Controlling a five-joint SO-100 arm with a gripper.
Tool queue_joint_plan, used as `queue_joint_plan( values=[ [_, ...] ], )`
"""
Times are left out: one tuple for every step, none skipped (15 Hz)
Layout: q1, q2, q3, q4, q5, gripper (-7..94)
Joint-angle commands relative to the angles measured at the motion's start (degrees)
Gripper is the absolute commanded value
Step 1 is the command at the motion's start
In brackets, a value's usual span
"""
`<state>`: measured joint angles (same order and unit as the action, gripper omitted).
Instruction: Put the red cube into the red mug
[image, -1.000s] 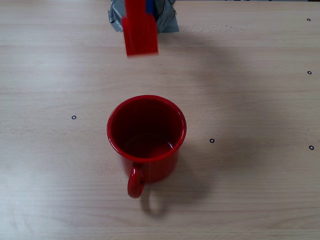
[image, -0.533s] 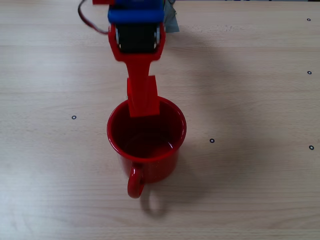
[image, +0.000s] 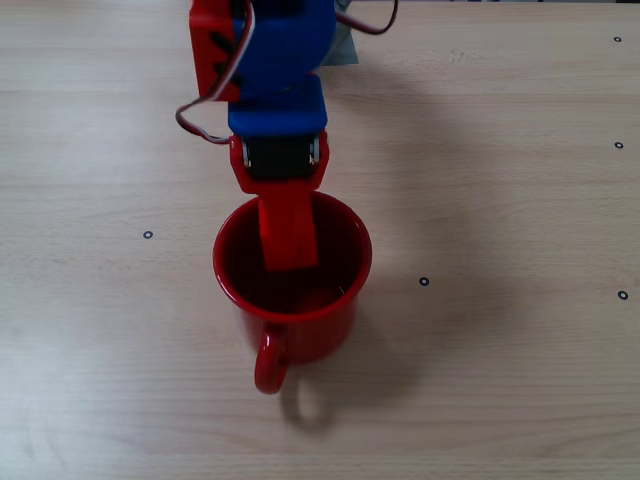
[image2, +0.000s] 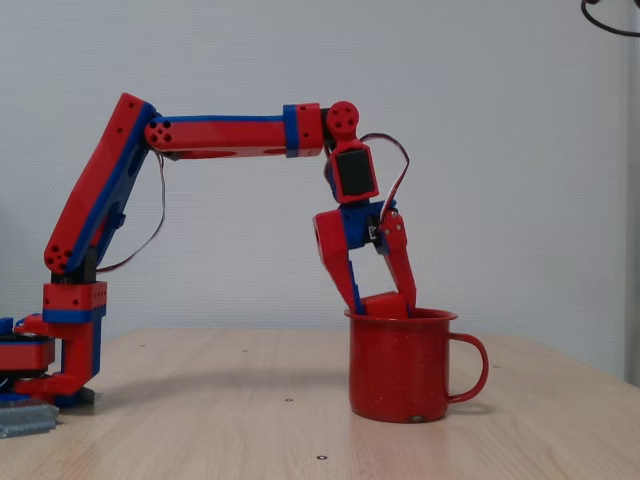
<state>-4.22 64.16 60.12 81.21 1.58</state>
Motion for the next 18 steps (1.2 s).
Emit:
queue_joint_plan(
  values=[
    [-1.1,7.8,-0.2,-0.6,-0.7,30],
    [-1.1,8.2,0.4,-0.7,-1.1,38],
    [-1.1,8.6,0.5,-0.9,-1.2,42],
    [-1.0,8.9,0.5,-1.2,-1.1,44],
    [-0.8,9.1,0.4,-1.7,-1.1,44],
    [-0.7,9.4,0.4,-1.7,-1.1,44],
    [-0.7,9.7,0.3,-1.8,-1.2,44],
    [-0.6,9.9,0.3,-2.0,-1.3,44],
    [-0.5,10.2,0.3,-2.0,-1.3,44],
    [-0.5,10.3,0.3,-2.1,-1.3,44],
    [-0.4,10.5,0.1,-2.1,-1.4,44],
    [-0.4,10.5,0.1,-2.4,-1.5,43],
    [-0.5,10.6,0.1,-2.7,-1.5,43],
    [-0.6,10.5,0.2,-3.4,-1.2,43],
    [-0.7,10.2,0.3,-4.7,-1.1,41],
    [-0.5,10.3,0.1,-6.0,-0.7,40],
    [-0.4,11.1,0.3,-6.9,-0.5,39],
    [-0.4,12.0,0.0,-6.9,-0.4,38]
  ],
)
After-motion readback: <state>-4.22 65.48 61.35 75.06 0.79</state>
